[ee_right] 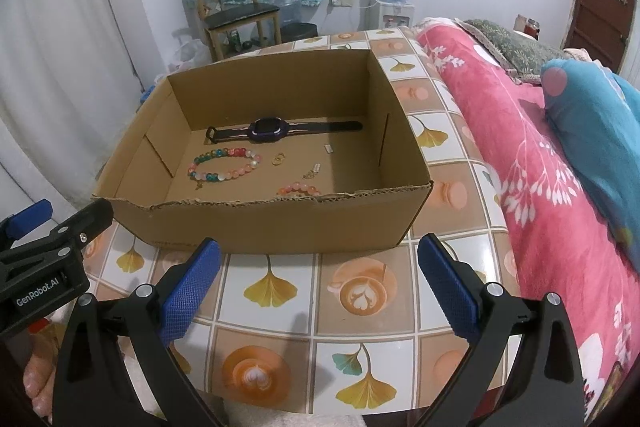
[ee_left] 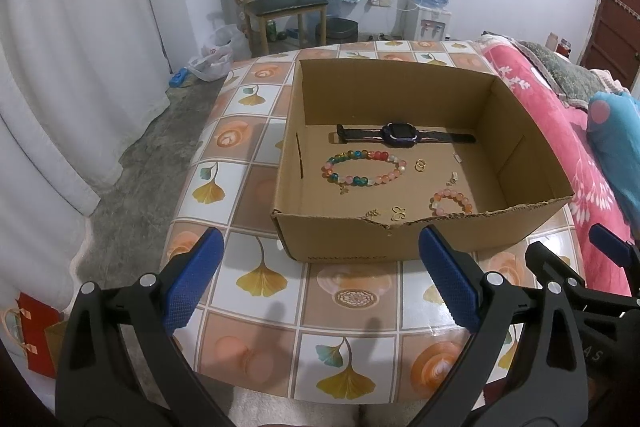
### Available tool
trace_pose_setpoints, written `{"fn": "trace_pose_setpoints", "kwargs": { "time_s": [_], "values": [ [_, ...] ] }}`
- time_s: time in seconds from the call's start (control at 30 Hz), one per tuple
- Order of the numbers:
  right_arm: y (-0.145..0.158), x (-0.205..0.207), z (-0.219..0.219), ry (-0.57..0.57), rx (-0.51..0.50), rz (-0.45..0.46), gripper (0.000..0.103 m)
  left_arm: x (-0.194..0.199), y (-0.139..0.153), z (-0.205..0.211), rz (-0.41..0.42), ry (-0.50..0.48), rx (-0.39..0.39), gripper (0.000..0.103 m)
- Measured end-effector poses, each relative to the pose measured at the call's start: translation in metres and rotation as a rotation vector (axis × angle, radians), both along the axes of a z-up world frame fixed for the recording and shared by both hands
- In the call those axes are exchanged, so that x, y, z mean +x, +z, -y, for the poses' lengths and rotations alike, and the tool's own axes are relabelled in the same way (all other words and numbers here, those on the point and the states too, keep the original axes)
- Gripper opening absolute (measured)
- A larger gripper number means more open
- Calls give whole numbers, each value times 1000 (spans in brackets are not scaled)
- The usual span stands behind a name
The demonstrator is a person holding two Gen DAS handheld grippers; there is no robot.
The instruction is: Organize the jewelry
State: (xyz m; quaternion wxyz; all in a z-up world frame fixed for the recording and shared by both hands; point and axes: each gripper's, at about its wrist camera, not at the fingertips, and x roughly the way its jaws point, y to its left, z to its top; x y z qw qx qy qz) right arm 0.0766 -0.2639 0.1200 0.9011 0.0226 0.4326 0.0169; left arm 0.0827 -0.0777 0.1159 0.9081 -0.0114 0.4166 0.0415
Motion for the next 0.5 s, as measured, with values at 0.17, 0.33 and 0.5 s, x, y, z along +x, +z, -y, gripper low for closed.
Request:
{"fn": "trace_pose_setpoints", "kwargs": {
  "time_s": [0.17,0.33,0.5],
  "values": [
    [0,-1,-1,-1,-1,2,96,0,0,0,0,-1,0,95],
    [0,0,-1,0,-1,-2,96,0,0,0,0,-2,-1,95],
    [0,0,-1,1,0,-3,96,0,0,0,-2,-2,-2,95]
  ]
}}
